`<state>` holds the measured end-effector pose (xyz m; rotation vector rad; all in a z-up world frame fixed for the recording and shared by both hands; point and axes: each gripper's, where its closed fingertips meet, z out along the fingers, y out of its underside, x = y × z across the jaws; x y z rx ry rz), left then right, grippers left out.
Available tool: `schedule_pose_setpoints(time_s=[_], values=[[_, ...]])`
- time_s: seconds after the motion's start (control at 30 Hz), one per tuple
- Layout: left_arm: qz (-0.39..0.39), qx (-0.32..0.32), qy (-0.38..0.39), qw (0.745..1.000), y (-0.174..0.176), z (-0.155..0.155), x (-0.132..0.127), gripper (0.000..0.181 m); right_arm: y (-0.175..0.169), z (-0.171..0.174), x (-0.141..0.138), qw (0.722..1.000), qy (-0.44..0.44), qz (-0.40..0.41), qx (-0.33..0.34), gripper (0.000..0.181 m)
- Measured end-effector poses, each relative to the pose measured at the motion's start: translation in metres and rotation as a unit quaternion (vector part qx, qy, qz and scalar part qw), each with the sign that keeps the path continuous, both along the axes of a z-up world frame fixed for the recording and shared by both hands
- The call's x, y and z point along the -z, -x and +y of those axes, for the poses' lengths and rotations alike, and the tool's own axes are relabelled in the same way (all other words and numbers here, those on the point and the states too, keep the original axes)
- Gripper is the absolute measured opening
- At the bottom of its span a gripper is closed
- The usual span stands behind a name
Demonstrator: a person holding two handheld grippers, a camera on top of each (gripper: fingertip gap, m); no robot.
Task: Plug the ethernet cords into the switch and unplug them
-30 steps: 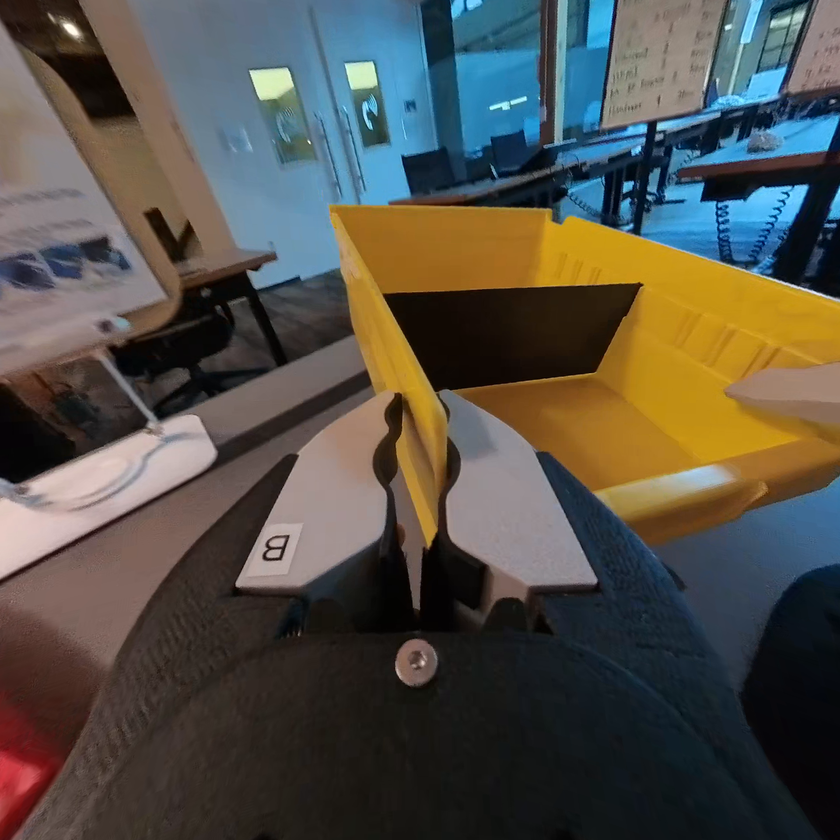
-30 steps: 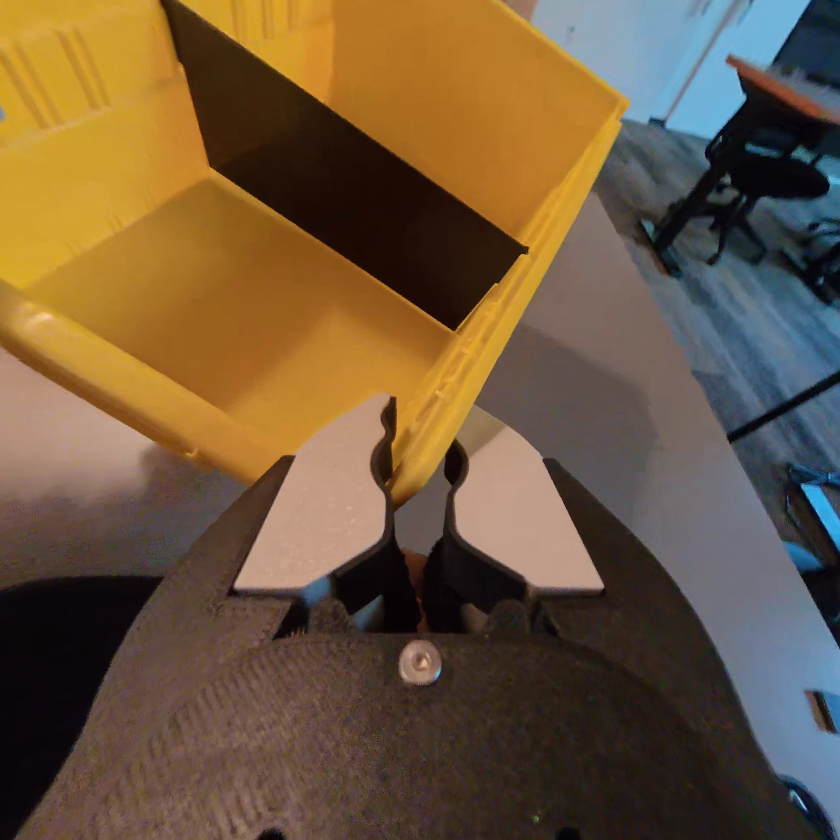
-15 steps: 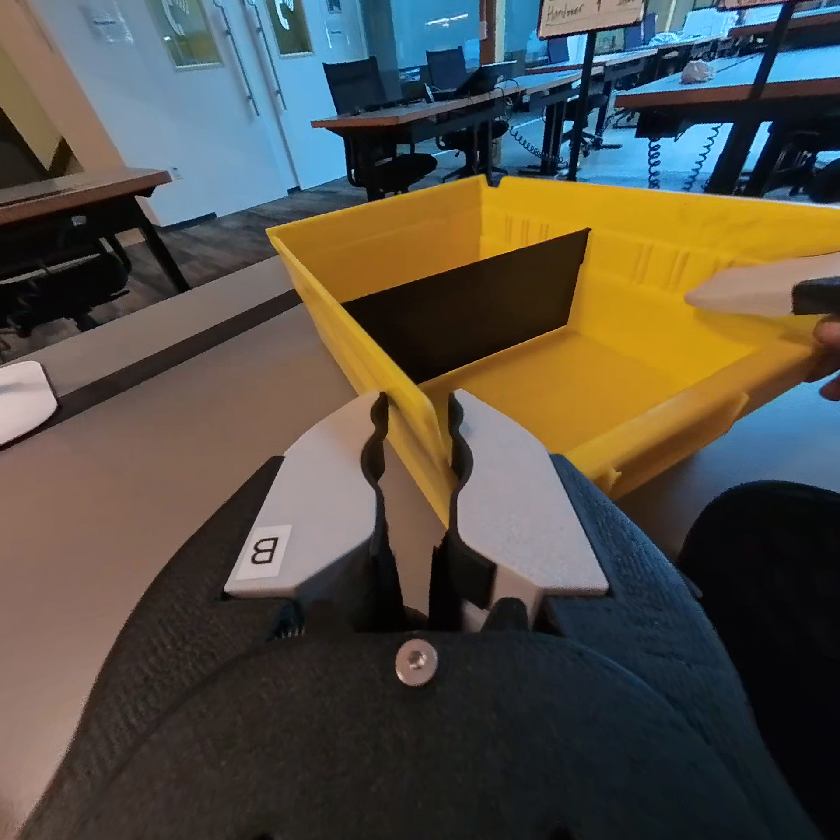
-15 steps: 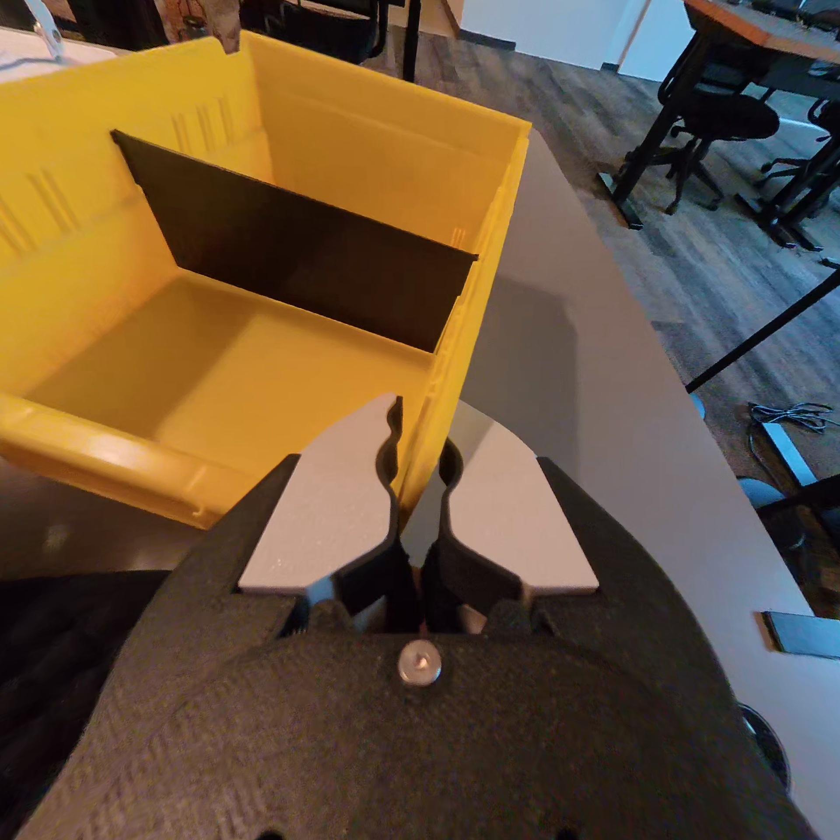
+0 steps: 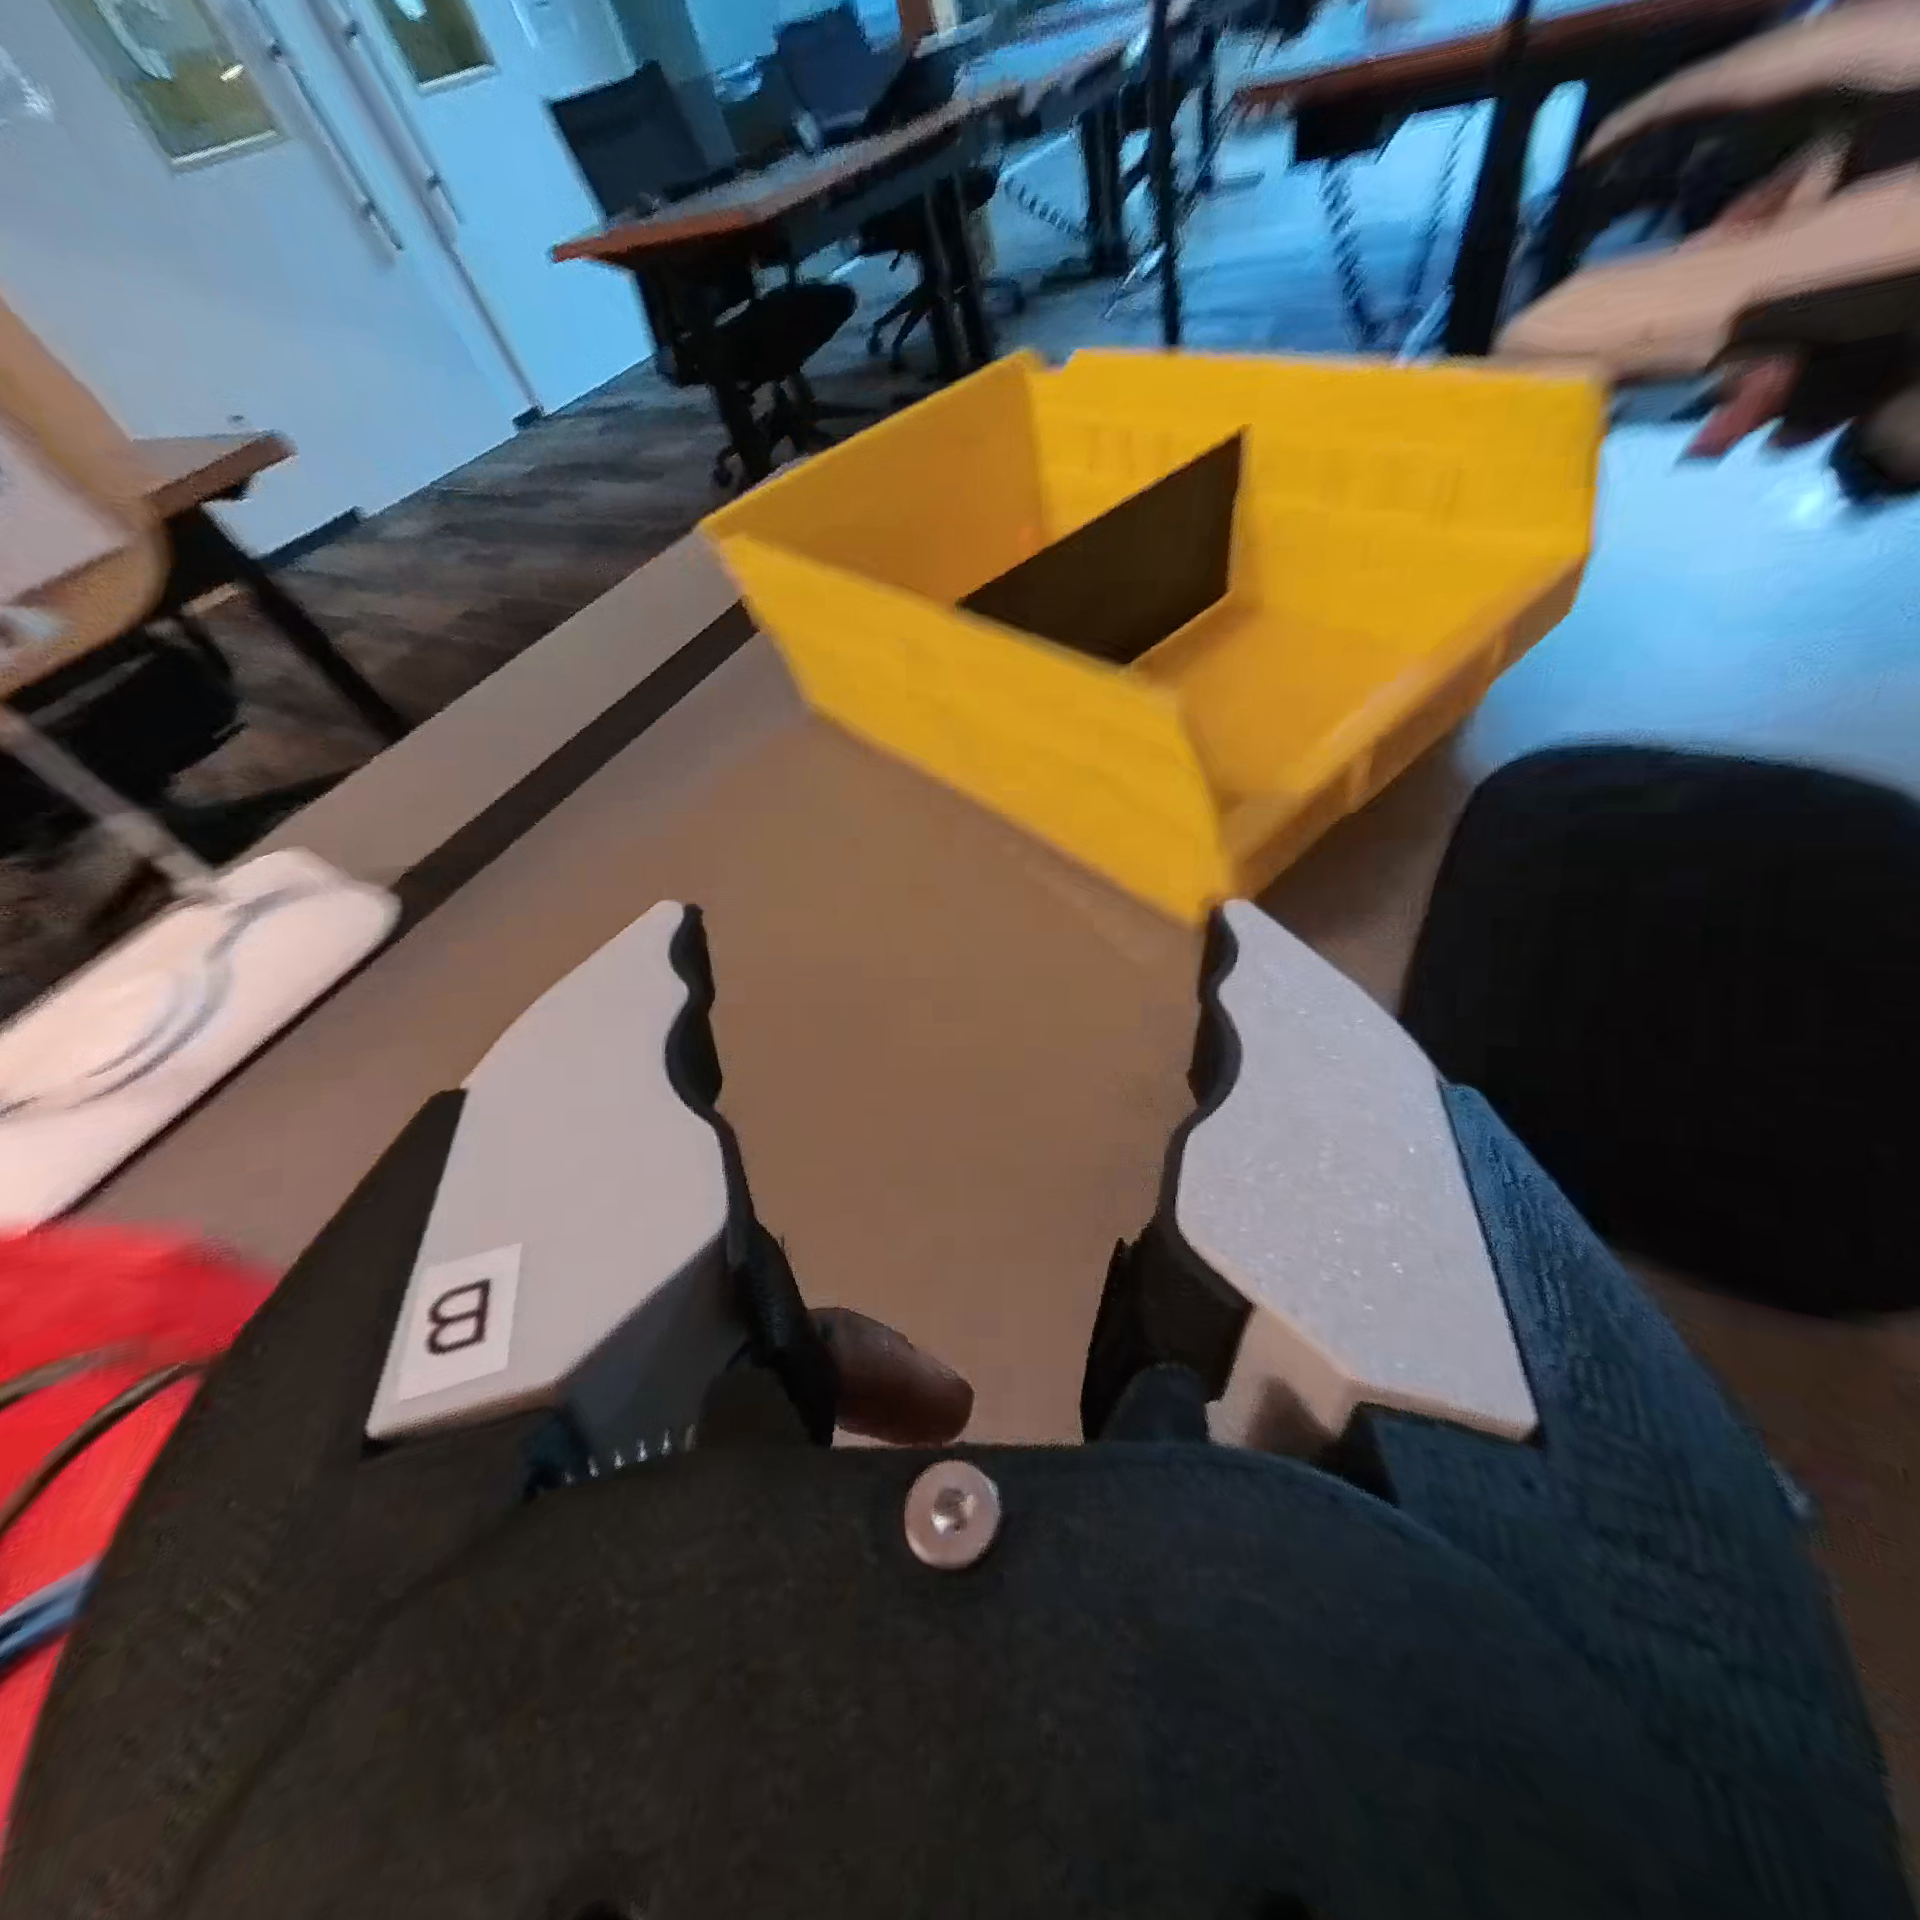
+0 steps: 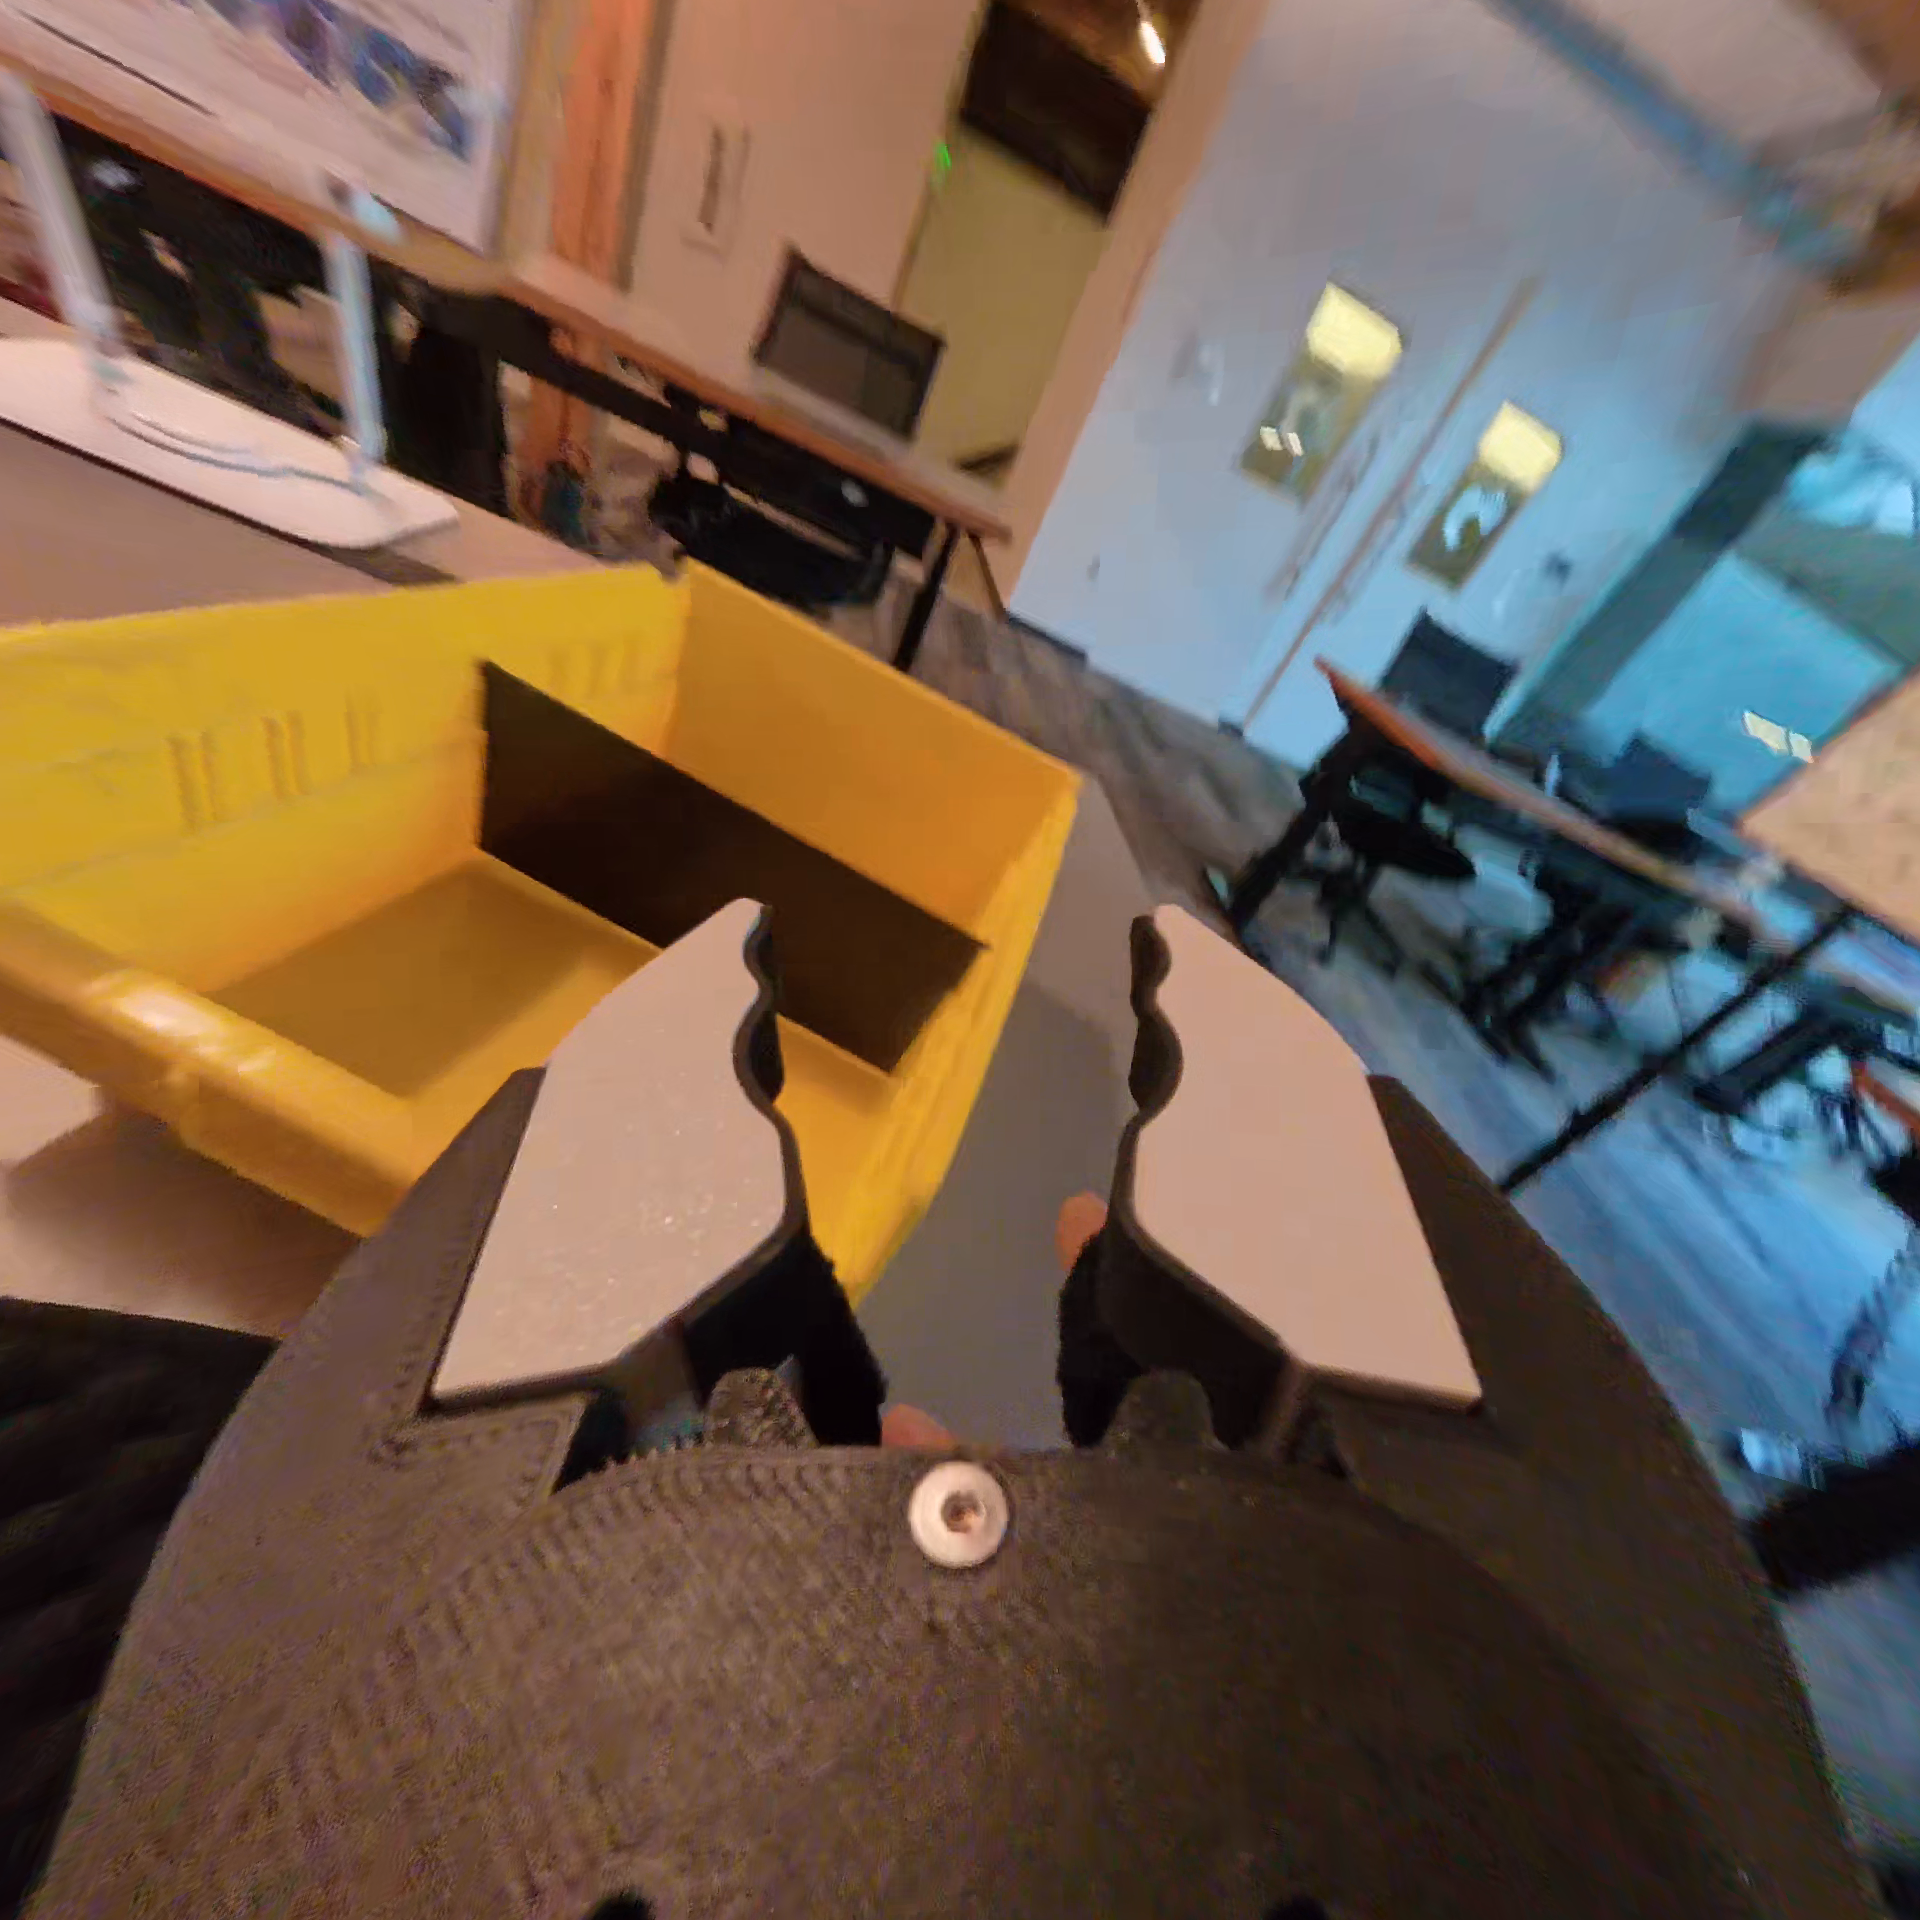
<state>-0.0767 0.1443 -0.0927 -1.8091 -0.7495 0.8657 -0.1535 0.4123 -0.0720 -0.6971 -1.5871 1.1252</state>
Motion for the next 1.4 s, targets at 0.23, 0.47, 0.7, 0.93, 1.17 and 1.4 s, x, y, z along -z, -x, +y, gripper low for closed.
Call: schedule_pose_setpoints(time_s=[0.23,0.47,0.7,0.93,1.17,1.4], values=[[-0.049,-0.173,0.171,0.969,-0.046,-0.172,0.027,0.075,-0.049,-0.102,0.005,0.962,-0.078,-0.06,-0.255,0.05],[-0.153,-0.204,0.327,0.91,-0.046,-0.239,0.08,0.074,-0.043,-0.127,0.087,0.881,-0.339,-0.185,-0.272,0.057],[-0.167,-0.231,0.381,0.879,-0.033,-0.276,0.093,0.055,-0.026,-0.111,0.121,0.831,-0.472,-0.216,-0.2,0.031],[-0.149,-0.249,0.436,0.852,-0.07,-0.329,0.092,0.045,-0.014,-0.083,0.12,0.846,-0.46,-0.219,-0.158,0.033],[-0.167,-0.27,0.456,0.831,-0.125,-0.364,0.091,0.041,-0.011,-0.048,0.119,0.842,-0.472,-0.221,-0.135,0.033],[-0.186,-0.317,0.445,0.817,-0.175,-0.387,0.091,0.041,-0.015,-0.013,0.119,0.836,-0.488,-0.227,-0.109,0.034]])
